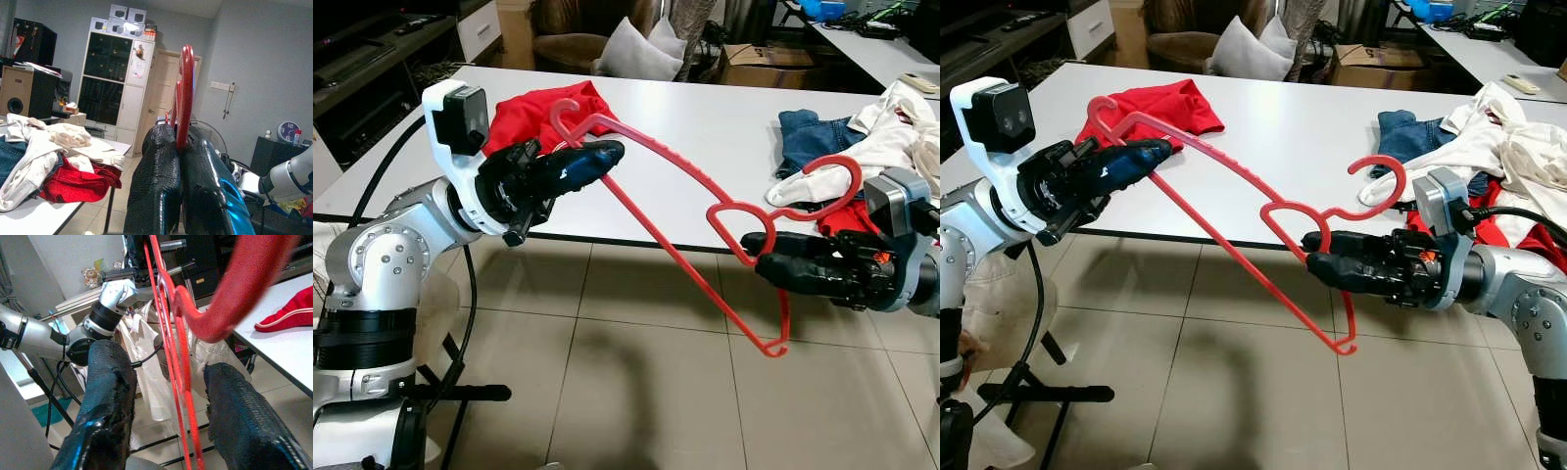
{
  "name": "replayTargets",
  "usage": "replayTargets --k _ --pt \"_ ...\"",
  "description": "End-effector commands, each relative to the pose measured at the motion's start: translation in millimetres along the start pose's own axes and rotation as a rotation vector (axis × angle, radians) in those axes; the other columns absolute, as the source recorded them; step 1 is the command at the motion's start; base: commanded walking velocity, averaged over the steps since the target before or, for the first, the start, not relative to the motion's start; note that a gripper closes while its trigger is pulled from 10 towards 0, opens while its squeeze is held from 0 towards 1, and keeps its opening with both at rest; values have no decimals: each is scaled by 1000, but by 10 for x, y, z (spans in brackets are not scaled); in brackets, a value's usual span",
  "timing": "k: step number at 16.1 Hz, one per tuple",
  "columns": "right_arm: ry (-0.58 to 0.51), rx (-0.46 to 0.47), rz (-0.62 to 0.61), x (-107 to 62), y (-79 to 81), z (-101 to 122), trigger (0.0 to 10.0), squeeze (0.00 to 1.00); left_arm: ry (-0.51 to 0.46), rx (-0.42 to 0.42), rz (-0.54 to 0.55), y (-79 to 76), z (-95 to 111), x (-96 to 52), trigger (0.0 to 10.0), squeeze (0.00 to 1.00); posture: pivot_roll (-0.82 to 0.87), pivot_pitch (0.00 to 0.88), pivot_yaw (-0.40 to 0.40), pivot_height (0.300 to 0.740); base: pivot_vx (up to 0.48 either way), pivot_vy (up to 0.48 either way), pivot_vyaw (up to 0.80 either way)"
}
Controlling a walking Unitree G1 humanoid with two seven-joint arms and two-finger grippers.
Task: Hang hanger
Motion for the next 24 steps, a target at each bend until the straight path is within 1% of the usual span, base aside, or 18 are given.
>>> replayTargets --k 1,7,15,19,20,21,22,23,24 --pt "4 -26 5 2 19 68 0 0 0 34 -28 -23 79 41 0 0 -178 0 -6 740 0 0 0" --pt "34 -33 -14 15 -7 38 0 0 -24 36 -41 -26 118 75 0 0 -183 0 0 740 0 0 0" --pt "37 -39 -11 13 -5 57 0 0 -50 35 -45 -25 134 115 0 0 -185 0 -6 740 0 0 0" --pt "34 -40 -7 11 7 58 0 0 -58 38 -30 -13 145 103 0 0 -189 0 -6 740 0 0 0" --pt "29 -43 -8 -3 24 68 0 0 -60 34 2 24 138 87 10000 0 -194 0 -6 740 0 0 0" --pt "21 -47 -8 -15 42 80 0 0 -63 29 41 71 122 61 10000 373 -197 0 -6 740 0 0 0" --pt "15 -50 -9 -23 55 88 0 0 -69 27 66 101 110 33 10000 1000 -197 0 -7 740 0 0 0" --pt "11 -51 -8 -28 62 93 0 0 -73 21 76 117 99 15 10000 1000 -197 0 -7 740 0 0 0" --pt "3 -55 -9 -43 79 99 0 0 -81 14 119 167 69 -45 10000 1000 -198 0 -6 740 0 0 0"
Point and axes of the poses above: a point about 5 cm out from each wrist's last joint towards the gripper, its own x axis pointing out of the wrist towards the gripper, its own z axis along the axis of the wrist's last joint, y = z × x, the point moved 2 cm from there along x, pointing out of the wrist towards the gripper, and after that the axes turned 12 degrees about x, right-handed, at the moved point
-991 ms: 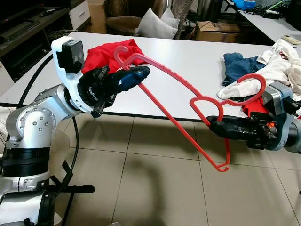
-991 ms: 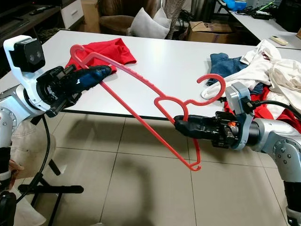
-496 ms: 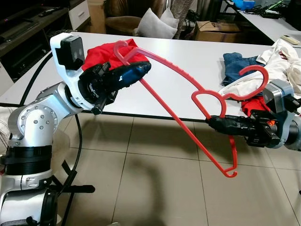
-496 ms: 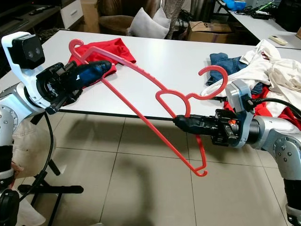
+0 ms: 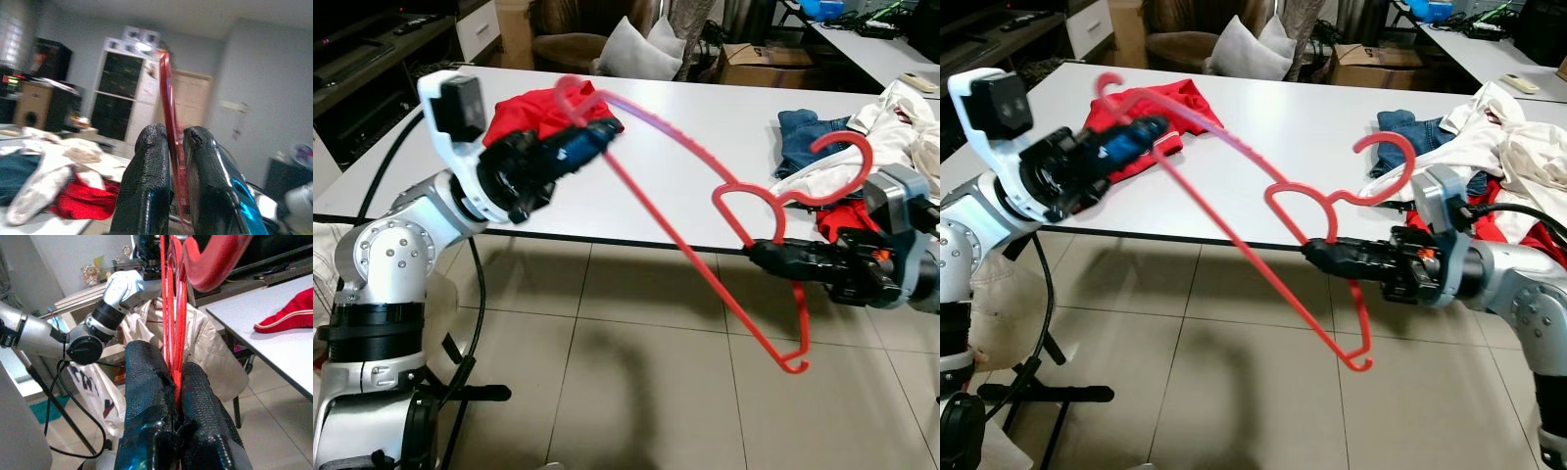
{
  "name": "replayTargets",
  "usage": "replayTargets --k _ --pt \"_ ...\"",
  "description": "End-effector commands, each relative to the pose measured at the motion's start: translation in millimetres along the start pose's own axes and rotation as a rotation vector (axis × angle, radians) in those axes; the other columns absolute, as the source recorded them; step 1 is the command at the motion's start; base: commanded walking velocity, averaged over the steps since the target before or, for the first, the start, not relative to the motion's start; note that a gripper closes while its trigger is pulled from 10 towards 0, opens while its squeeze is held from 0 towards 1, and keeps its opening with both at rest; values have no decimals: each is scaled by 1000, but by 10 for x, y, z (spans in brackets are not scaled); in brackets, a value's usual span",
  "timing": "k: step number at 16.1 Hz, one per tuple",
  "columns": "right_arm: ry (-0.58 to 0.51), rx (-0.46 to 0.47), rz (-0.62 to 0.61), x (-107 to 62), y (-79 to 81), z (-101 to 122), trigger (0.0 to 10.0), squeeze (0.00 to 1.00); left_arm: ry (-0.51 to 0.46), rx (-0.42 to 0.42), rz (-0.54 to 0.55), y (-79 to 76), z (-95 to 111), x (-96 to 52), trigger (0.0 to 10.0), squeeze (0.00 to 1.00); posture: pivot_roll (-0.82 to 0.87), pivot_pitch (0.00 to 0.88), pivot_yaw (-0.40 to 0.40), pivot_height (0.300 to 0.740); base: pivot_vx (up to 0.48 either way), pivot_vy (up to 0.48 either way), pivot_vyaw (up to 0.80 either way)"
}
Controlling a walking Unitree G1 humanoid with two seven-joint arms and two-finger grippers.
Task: Hang hanger
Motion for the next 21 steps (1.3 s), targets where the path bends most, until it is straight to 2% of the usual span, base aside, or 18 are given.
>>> replayTargets --k 1,3,4,6,7,8,9,11,12,13,14,15,16,17,18,19,20,21 --pt "-4 -41 -3 -32 69 76 0 0 -3 18 34 44 18 -34 10000 1000 -199 0 -4 740 0 0 0" --pt "-20 -46 -11 -58 91 82 0 0 -20 0 91 104 -7 -137 10000 1000 -207 0 6 740 0 0 0" --pt "-48 -64 -40 -104 108 105 0 0 -23 -28 139 138 -62 -255 10000 1000 -212 0 12 740 0 0 0" --pt "-72 -92 -85 -142 107 129 0 0 -13 -41 172 142 -113 -343 10000 1000 -212 0 15 740 0 0 0" --pt "-93 -176 -209 -160 70 162 0 0 18 -38 223 109 -194 -455 10000 1000 -211 0 16 740 0 0 0" --pt "-61 -256 -339 -124 17 112 0 0 63 -27 277 64 -286 -546 10000 1000 -209 0 16 740 0 0 0" --pt "-66 -281 -384 -85 -7 84 0 0 94 -4 308 50 -338 -580 10000 1000 -207 0 14 740 0 0 0" --pt "-158 -376 -592 36 -156 32 0 0 230 130 479 63 -525 -687 10000 1000 -196 0 9 740 0 0 0" --pt "-233 -383 -675 58 -211 45 0 0 309 178 591 116 -618 -734 10000 1000 -188 0 6 740 0 0 0" --pt "-288 -430 -795 64 -277 34 0 0 406 235 736 201 -736 -781 10000 925 -185 0 5 740 0 0 0" --pt "-301 -463 -855 82 -312 -6 0 0 449 293 819 247 -783 -807 10000 718 -181 0 5 740 0 0 0" --pt "-320 -532 -961 160 -359 -122 0 0 465 351 917 246 -875 -803 10000 424 -179 0 5 740 0 0 0" --pt "-316 -542 -966 195 -361 -154 0 0 474 363 929 233 -898 -799 10000 424 -179 0 5 740 0 0 0" --pt "-294 -556 -1023 297 -414 -317 0 0 542 413 971 176 -1004 -771 10000 43 -177 0 7 740 0 0 0" --pt "-294 -563 -1060 311 -436 -366 0 0 551 427 980 150 -1032 -747 10000 27 -174 0 7 740 0 0 0" --pt "-312 -540 -1151 305 -494 -467 10000 0 559 463 1013 100 -1052 -716 10000 24 -171 0 6 740 0 0 0" --pt "-341 -481 -1190 306 -537 -541 10000 0 556 495 1050 67 -1064 -712 10000 31 -168 0 5 740 0 0 0" --pt "-334 -465 -1201 296 -559 -577 10000 0 566 494 1087 50 -1094 -742 10000 35 -167 0 3 740 0 -472 0"
Point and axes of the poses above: a point about 5 cm out from each wrist's last joint towards the gripper, its own x axis pointing out of the wrist towards the gripper, its own z axis along the axis of the wrist's last joint, y = z × x, the point moved 2 cm from there along x, pointing out of the wrist towards the gripper, and after that the axes turned 12 degrees about x, right-handed, at the moved point
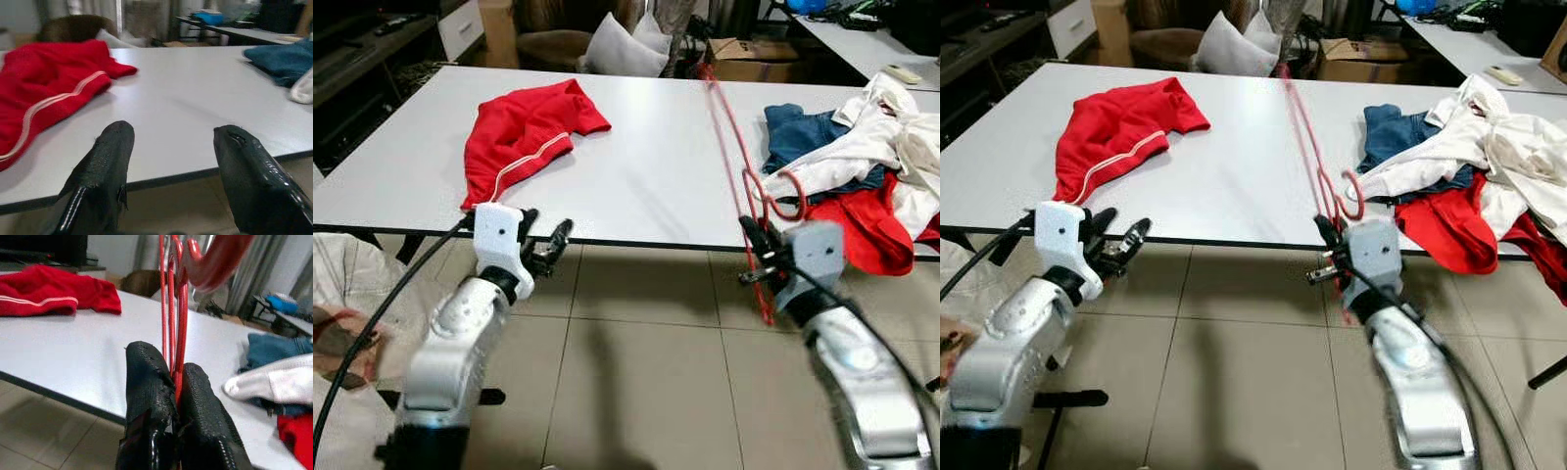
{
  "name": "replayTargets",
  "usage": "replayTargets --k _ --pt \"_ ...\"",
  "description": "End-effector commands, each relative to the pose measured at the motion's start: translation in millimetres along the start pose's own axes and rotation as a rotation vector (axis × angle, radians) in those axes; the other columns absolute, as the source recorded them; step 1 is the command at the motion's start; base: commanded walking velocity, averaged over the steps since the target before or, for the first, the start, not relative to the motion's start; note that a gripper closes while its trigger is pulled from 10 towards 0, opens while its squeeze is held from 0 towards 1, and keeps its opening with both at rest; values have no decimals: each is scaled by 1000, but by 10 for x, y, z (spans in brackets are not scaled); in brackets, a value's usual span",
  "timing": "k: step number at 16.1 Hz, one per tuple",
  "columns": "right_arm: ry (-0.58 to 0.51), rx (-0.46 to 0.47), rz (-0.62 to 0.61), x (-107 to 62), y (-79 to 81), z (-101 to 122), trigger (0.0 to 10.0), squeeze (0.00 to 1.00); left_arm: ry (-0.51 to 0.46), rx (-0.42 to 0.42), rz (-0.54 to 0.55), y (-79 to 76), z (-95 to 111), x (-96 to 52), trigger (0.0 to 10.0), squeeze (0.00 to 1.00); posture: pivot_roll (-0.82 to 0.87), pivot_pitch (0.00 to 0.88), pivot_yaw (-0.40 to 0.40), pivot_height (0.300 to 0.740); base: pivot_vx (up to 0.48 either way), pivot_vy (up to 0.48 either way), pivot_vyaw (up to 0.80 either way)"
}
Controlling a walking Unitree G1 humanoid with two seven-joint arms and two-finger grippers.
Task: Hang hanger
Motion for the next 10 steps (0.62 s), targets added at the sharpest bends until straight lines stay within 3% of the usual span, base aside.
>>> replayTargets --k 1,6,10 --pt "6 -19 -8 -13 -46 -16 10000 0 12 33 29 -10 -13 -13 10000 35 -166 0 1 740 0 -469 0" --pt "-41 30 11 -5 -26 37 10000 0 12 30 52 -118 1 -8 10000 27 -168 0 -14 740 0 -471 0" --pt "80 96 -45 -63 -115 -133 10000 0 4 31 51 -164 16 30 10000 20 -175 0 -21 740 0 -433 0"
Point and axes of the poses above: a point about 5 cm out from each wrist's last joint towards the gripper, its own x axis pointing out of the wrist towards the gripper, its own z axis along the axis of the wrist's last joint, y = z × x, the point moved 2 cm from there along x, pointing out of the wrist towards the gripper, and after that the axes turned 12 degrees about x, right-handed, at the moved point
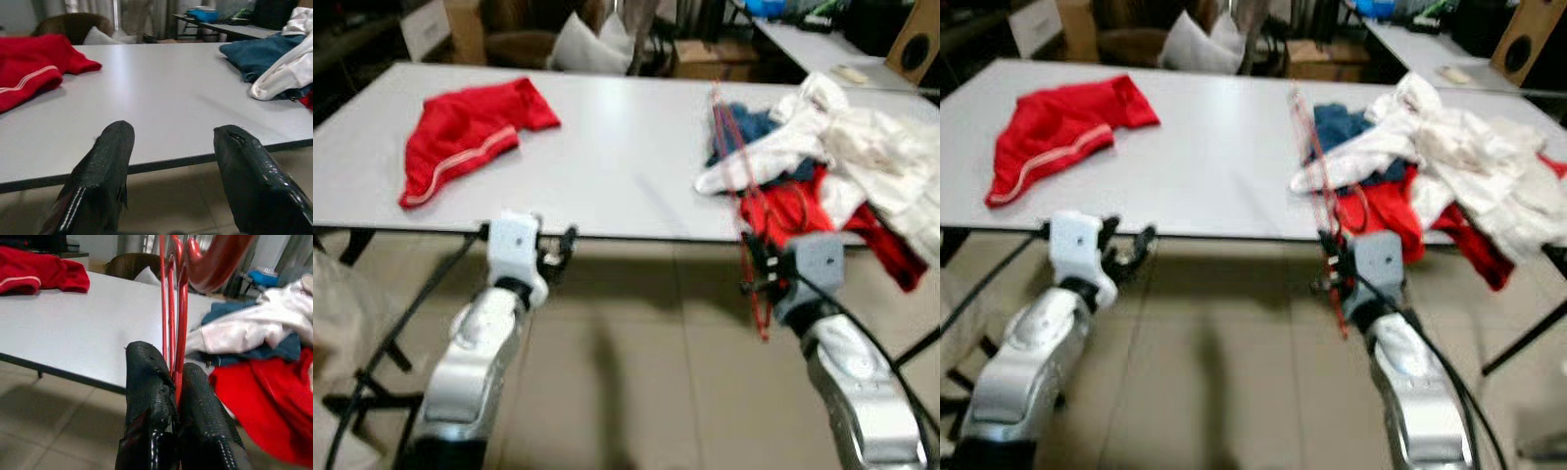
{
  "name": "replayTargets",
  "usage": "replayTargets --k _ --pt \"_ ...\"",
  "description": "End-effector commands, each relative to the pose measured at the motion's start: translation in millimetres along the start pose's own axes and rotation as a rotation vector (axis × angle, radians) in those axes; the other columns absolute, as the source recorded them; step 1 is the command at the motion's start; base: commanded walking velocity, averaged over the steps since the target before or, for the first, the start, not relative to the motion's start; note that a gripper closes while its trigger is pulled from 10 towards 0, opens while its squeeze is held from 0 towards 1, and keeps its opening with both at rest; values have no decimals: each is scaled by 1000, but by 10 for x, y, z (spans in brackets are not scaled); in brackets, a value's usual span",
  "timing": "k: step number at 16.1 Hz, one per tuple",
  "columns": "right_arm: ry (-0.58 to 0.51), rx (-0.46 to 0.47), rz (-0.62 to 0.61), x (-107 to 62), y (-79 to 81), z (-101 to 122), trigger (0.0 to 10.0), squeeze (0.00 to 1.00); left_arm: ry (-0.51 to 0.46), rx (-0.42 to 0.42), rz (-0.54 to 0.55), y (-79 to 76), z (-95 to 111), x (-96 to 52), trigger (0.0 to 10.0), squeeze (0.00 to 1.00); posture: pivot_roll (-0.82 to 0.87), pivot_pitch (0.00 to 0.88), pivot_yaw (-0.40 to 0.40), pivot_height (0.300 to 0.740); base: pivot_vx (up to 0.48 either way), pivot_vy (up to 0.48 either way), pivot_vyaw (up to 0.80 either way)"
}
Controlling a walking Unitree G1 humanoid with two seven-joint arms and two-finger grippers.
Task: Hang hanger
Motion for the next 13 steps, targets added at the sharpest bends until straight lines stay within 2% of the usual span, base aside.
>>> replayTargets --k 1,3,5,6,7,10,13 --pt "24 -10 -26 -19 -93 -1 10000 0 -3 -4 8 -24 34 20 10000 0 -175 0 -21 740 0 0 0" --pt "67 -20 -19 -26 -78 -19 10000 0 -25 3 11 -30 62 31 10000 0 -177 0 -18 740 0 0 0" --pt "70 -26 -69 -45 -118 -8 10000 0 -32 22 -1 -37 67 47 10000 0 -180 0 -15 740 0 0 0" --pt "50 -44 -127 -59 -191 11 10000 0 -48 29 -11 -60 79 58 10000 0 -183 0 -12 740 0 0 -763" --pt "41 -27 -136 -68 -207 24 10000 0 -58 37 -15 -72 93 64 10000 0 -184 0 -11 740 0 0 -781" --pt "3 41 -100 -58 -182 103 10000 0 -85 51 -39 -103 153 105 10000 0 -176 0 -14 740 0 0 -800" --pt "-3 35 -104 -48 -169 109 10000 0 -85 40 -48 -94 141 104 10000 0 -177 0 -14 740 306 0 0"
Point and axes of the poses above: a point about 5 cm out from each wrist's last joint towards the gripper, its own x axis pointing out of the wrist towards the gripper, its own z axis along the axis of the wrist's last joint, y = z × x, the point moved 2 cm from there along x, pointing out of the wrist towards the gripper, and after that the axes turned 12 degrees about x, right-handed, at the moved point
